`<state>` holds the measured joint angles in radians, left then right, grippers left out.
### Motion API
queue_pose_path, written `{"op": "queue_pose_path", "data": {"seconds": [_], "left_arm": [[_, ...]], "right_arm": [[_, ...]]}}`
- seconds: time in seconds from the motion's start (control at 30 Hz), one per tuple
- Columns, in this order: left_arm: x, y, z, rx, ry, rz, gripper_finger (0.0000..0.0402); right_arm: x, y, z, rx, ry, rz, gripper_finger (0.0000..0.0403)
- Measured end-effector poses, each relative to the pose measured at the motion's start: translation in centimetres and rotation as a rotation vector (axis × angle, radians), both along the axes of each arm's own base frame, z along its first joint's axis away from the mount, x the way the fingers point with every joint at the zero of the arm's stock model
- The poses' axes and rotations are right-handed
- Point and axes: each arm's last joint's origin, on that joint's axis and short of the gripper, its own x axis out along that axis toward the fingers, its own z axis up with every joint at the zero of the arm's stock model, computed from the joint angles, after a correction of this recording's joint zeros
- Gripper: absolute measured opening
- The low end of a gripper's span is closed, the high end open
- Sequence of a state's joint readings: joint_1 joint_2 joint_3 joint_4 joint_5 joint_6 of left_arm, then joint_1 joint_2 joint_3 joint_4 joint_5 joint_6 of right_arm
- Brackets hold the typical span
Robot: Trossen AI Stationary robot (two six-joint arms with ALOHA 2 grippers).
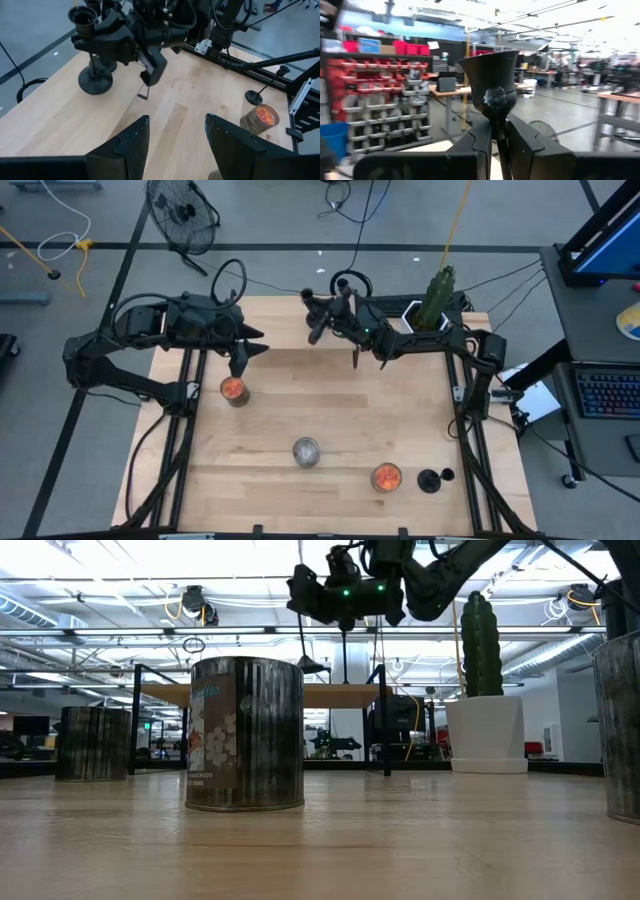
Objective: Pick & Place candle stick holders
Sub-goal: Put the left black candle holder on the shelf
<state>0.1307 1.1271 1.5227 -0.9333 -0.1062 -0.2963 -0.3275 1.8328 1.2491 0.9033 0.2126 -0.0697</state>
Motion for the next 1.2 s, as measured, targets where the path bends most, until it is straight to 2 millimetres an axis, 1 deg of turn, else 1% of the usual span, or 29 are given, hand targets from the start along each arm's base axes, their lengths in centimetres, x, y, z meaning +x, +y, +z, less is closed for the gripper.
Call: {"op": "queue_pose_path", "data": {"seconds": [0.13,0.27,0.43,0.67,0.8,0.93,1.0,1.1,1.2], "left_arm": [[0.0,0.0,0.0,0.0,0.0,0.0,0.02],[0.0,0.0,0.0,0.001,0.0,-0.001,0.02],[0.0,0.0,0.0,0.003,0.0,-0.001,0.02],[0.0,0.0,0.0,0.002,-0.001,-0.001,0.02],[0.0,0.0,0.0,0.003,-0.001,-0.001,0.02],[0.0,0.0,0.0,0.003,-0.001,0.0,0.02],[0.0,0.0,0.0,0.006,-0.001,0.006,0.02],[0.0,0.1,0.0,0.016,0.0,0.023,0.02],[0.0,0.1,0.0,0.019,0.0,0.03,0.02]], "right_arm": [[-0.1,-0.3,0.0,-0.03,0.02,-0.035,0.0026],[-0.1,-0.3,0.0,-0.03,0.024,-0.029,0.0032],[-0.1,-0.3,0.0,-0.027,0.022,-0.01,0.0025],[-0.5,-1.2,0.2,0.054,-0.06,0.012,0.0025],[-0.4,-0.6,0.5,0.057,-0.095,0.04,0.0025],[0.0,0.4,0.5,0.042,-0.083,0.06,0.0025],[0.1,0.5,0.4,0.031,-0.068,0.06,0.0025],[0.5,0.1,-0.7,0.033,-0.058,0.052,0.0025],[0.8,-0.5,-1.9,0.07,-0.049,0.049,0.0025]]}}
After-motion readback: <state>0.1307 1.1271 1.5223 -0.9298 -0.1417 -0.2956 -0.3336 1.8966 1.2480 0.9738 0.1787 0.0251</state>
